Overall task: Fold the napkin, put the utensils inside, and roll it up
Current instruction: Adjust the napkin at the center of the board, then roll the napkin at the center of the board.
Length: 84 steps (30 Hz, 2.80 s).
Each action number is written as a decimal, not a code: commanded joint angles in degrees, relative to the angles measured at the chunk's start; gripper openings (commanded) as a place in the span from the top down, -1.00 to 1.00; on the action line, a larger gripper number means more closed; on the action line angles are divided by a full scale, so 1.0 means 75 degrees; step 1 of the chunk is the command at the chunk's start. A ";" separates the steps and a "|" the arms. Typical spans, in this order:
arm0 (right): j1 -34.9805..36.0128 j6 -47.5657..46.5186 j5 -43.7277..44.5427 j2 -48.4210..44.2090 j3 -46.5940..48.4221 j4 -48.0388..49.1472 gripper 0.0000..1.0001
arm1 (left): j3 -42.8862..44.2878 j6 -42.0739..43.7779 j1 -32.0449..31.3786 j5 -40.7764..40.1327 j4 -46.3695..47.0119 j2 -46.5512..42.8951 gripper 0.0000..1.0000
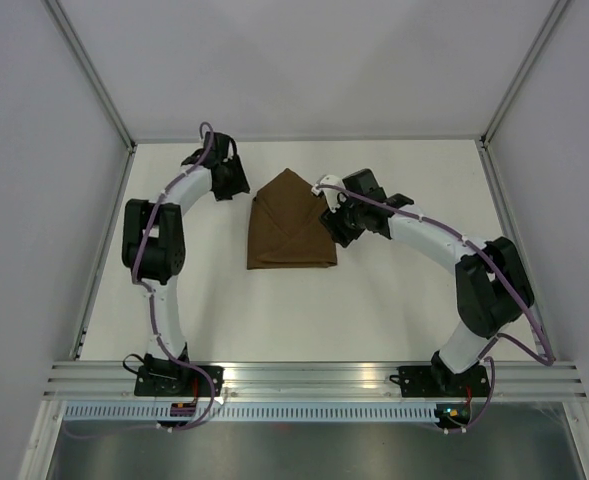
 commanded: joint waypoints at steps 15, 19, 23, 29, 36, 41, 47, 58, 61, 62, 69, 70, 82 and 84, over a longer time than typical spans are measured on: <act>0.2210 -0.2685 0.0742 0.0567 -0.0339 0.1925 -0.27 | -0.1129 0.0287 0.0351 0.0658 0.0111 -0.4583 -0.34; 0.2351 -0.2908 0.0614 0.0896 -0.0397 0.2125 -0.26 | -0.1341 0.0323 0.0363 0.0775 0.0111 -0.5077 -0.35; 0.2398 -0.2979 0.0415 0.0978 -0.0538 0.2290 -0.26 | -0.1446 0.0323 0.0351 0.0903 0.0111 -0.5522 -0.37; 0.2422 -0.3131 0.0297 0.1166 -0.0679 0.2372 -0.27 | -0.1493 0.0358 0.0351 0.0974 0.0076 -0.5886 -0.38; 0.2422 -0.3400 0.0215 0.1493 -0.0702 0.2454 -0.25 | -0.1563 0.0475 0.0351 0.1080 -0.0006 -0.6097 -0.38; 0.2270 -0.3471 -0.0089 0.1728 -0.0457 0.2092 -0.19 | -0.1680 0.0580 0.0351 0.1279 -0.0042 -0.6261 -0.38; 0.1989 -0.3670 -0.0675 0.2009 -0.0070 0.1237 -0.10 | -0.1856 0.0709 0.0363 0.1501 -0.0123 -0.6367 -0.38; 0.1977 -0.3741 -0.1027 0.2490 0.0480 0.0158 0.24 | -0.2477 0.0756 0.0281 0.1841 0.0017 -0.6530 -0.37; 0.1988 -0.3670 -0.1016 0.2584 0.0644 -0.0054 0.37 | -0.2700 0.0709 0.0246 0.1912 0.0157 -0.6694 -0.37; 0.1977 -0.3670 -0.1016 0.2665 0.0703 -0.0240 0.42 | -0.2793 0.0675 0.0234 0.1923 0.0192 -0.6799 -0.38; 0.1918 -0.3705 -0.1378 0.3075 0.1301 -0.1283 0.66 | -0.3344 0.0627 0.0035 0.2158 0.0848 -0.7256 -0.39; 0.1837 -0.3717 -0.1611 0.3134 0.1499 -0.1435 0.67 | -0.3426 0.0639 -0.0070 0.2146 0.1046 -0.7292 -0.39; 0.0935 -0.4349 -0.3136 0.4153 0.3188 -0.4153 0.78 | -0.5042 0.1446 -0.1545 0.1748 0.3063 -0.8545 -0.32; 0.0817 -0.4455 -0.3253 0.4236 0.3351 -0.4377 0.79 | -0.5184 0.1634 -0.1710 0.1724 0.3344 -0.8663 -0.30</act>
